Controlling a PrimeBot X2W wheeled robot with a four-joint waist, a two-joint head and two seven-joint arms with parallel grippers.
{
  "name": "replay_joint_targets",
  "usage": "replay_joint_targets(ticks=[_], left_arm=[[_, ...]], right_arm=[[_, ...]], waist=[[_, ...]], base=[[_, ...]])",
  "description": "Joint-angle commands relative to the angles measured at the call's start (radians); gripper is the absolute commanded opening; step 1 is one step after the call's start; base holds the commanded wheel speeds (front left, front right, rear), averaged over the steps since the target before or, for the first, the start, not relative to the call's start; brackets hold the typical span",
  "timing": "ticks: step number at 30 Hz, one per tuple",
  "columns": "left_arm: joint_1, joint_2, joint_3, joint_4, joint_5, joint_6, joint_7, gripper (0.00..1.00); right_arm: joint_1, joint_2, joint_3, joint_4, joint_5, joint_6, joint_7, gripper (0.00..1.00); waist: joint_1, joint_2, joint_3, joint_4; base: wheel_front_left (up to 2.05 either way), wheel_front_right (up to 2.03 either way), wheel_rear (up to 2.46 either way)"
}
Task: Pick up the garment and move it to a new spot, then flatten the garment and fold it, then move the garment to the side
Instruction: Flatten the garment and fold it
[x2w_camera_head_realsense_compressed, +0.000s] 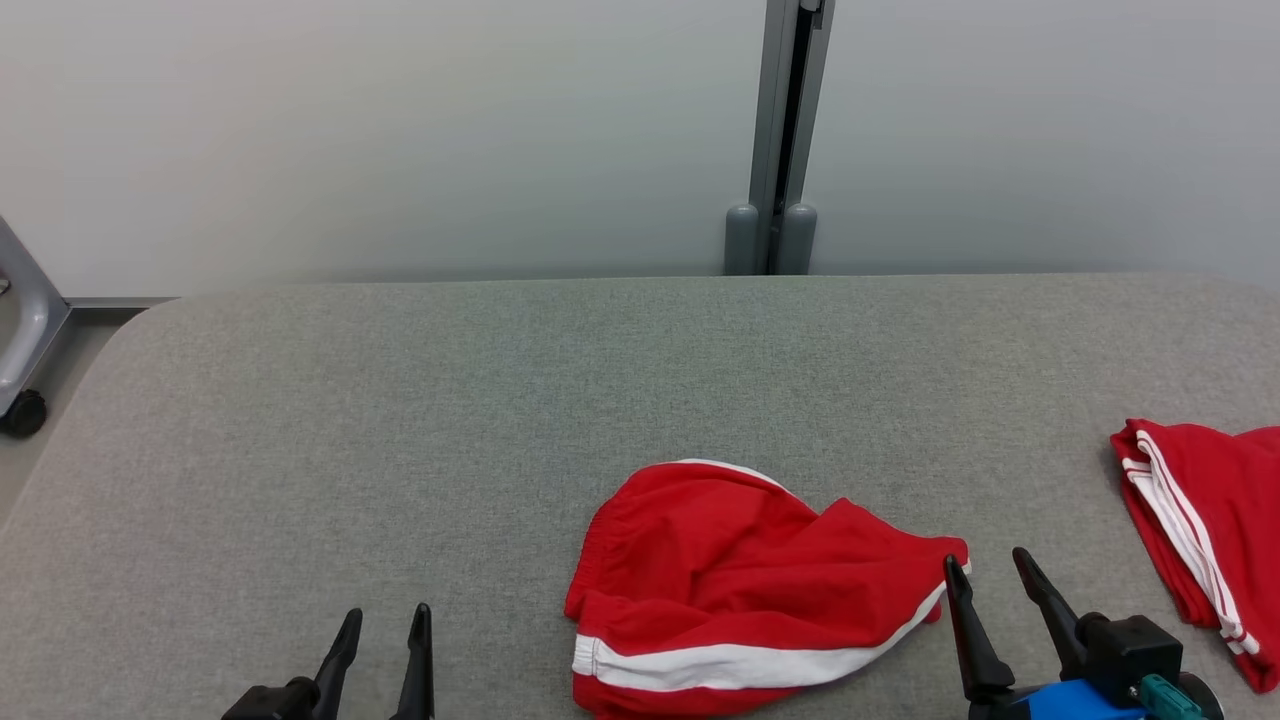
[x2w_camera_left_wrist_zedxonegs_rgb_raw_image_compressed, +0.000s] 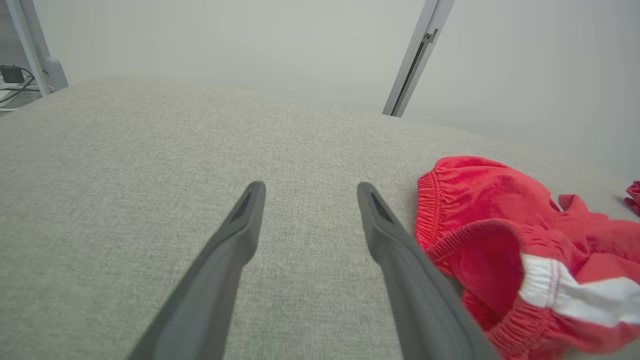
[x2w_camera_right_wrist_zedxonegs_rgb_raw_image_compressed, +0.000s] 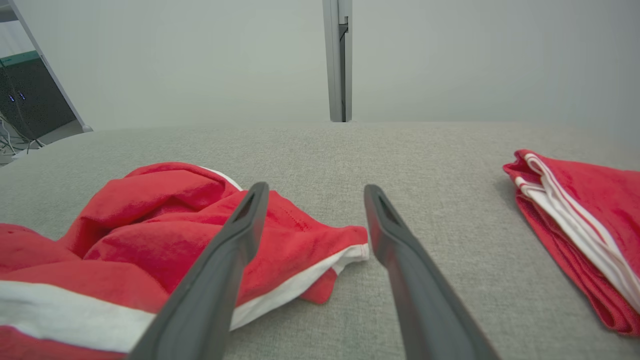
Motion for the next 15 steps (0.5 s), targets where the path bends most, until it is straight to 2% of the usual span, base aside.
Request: replay_joint_targets(ticks=[1,4,7,11,15], left_arm=[[-0.005,0.0,0.001,-0.004,0.005,-0.001,-0.002,1.0],[-0.007,-0.003,-0.028,-0.017,-0.011,-0.001,-0.002,1.0],[-0.009,0.006,-0.168,-0.058,-0.101,-0.001,-0.002,1.0],[-0.032,0.089,-0.368,-0.117,-0.251,0.0,-0.002,1.0],[-0.055,0.126,-0.446,-0.122,-0.335,0.0,-0.002,1.0]], right_arm=[[0.011,-0.001,-0.001,0.001,0.008,0.0,-0.004,1.0],[0.01,-0.001,-0.001,0.003,0.014,0.0,-0.004,1.0],[0.012,-0.001,0.003,0.007,0.019,0.0,-0.004,1.0],[0.014,-0.001,0.01,0.015,0.022,0.0,-0.003,1.0],[0.011,-0.001,0.017,0.02,0.025,0.0,-0.003,1.0]], waist=[[0.0,0.0,0.0,-0.001],[0.0,0.0,-0.001,-0.004],[0.0,0.0,0.0,-0.009],[0.0,0.0,0.001,-0.013],[0.0,0.0,0.005,-0.018]], base=[[0.0,0.0,0.0],[0.0,0.0,0.0],[0.0,0.0,0.0],[0.0,0.0,0.0],[0.0,0.0,0.0]])
